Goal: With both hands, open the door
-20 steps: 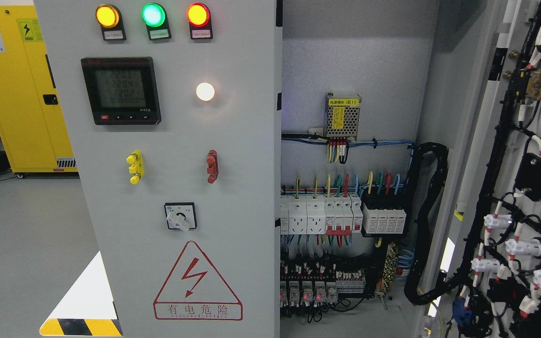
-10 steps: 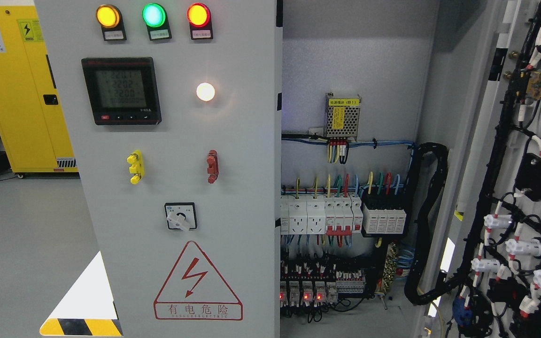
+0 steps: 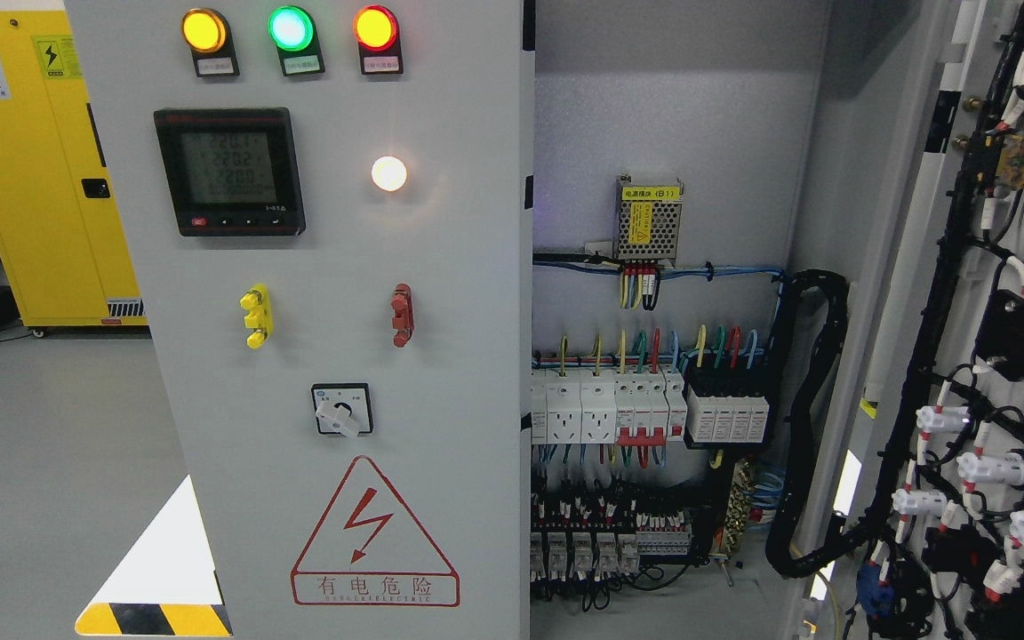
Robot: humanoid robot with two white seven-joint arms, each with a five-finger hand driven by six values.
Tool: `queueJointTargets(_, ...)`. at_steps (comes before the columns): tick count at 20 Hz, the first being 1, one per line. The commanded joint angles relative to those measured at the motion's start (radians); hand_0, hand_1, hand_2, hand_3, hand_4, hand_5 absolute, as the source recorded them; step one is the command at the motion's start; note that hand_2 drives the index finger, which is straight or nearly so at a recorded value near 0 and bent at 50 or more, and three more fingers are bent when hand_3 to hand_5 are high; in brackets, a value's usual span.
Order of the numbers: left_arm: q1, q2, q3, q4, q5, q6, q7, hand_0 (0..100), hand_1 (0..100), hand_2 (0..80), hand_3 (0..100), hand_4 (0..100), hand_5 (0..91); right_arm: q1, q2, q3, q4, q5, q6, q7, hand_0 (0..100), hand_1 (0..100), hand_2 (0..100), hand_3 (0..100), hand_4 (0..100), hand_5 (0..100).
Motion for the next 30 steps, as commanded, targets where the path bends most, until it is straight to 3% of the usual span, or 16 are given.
queueJointTargets(1, 0.000, -0.010, 0.032, 0.031, -0.002, 0.000, -0.007, 12, 56, 0.0, 0, 0, 0.0, 0.114, 0.005, -0.004, -0.466, -0.001, -0.004, -0.001, 0, 50, 4, 0, 0, 0)
queueJointTargets(4, -0.003, -0.010, 0.030, 0.031, -0.003, 0.001, -0.007, 12, 56, 0.0, 0, 0, 0.0, 0.229, 0.005, -0.004, -0.882, -0.007, -0.016, -0.001, 0, 50, 4, 0, 0, 0)
queueJointTargets(7, -0.003, -0.013, 0.032, 0.031, -0.003, 0.001, -0.006, 12, 56, 0.0, 0, 0, 0.0, 0.287, 0.020, 0.002, -1.215, -0.009, -0.018, -0.001, 0, 50, 4, 0, 0, 0)
queueJointTargets(10, -0.028, -0.012, 0.032, 0.031, -0.003, 0.001, -0.004, 12, 56, 0.0, 0, 0, 0.0, 0.299, 0.048, 0.013, -1.454, -0.012, -0.019, -0.001, 0, 50, 4, 0, 0, 0)
queueJointTargets(15, -0.033, -0.010, 0.032, 0.035, -0.005, 0.001, 0.005, 12, 56, 0.0, 0, 0, 0.0, 0.307, 0.046, 0.062, -1.742, -0.015, -0.019, -0.004, 0, 50, 4, 0, 0, 0)
queueJointTargets(19, -0.033, -0.012, 0.030, 0.037, -0.006, 0.000, 0.005, 12, 56, 0.0, 0, 0, 0.0, 0.306, 0.048, 0.149, -1.871, -0.013, -0.019, -0.002, 0, 50, 4, 0, 0, 0)
queueJointTargets(22, -0.033, -0.012, 0.030, 0.039, -0.006, 0.000, 0.006, 12, 56, 0.0, 0, 0, 0.0, 0.293, 0.045, 0.170, -1.923, -0.013, -0.019, -0.002, 0, 50, 4, 0, 0, 0)
queueJointTargets(26, -0.033, -0.013, 0.029, 0.039, -0.008, 0.000, 0.006, 12, 56, 0.0, 0, 0, 0.0, 0.212, 0.043, 0.171, -1.962, -0.012, -0.018, -0.004, 0, 50, 4, 0, 0, 0)
queueJointTargets(30, -0.031, -0.025, 0.027, 0.040, -0.008, 0.000, 0.040, 12, 56, 0.0, 0, 0, 0.0, 0.103, 0.045, 0.203, -1.967, -0.010, -0.015, -0.005, 0, 50, 4, 0, 0, 0)
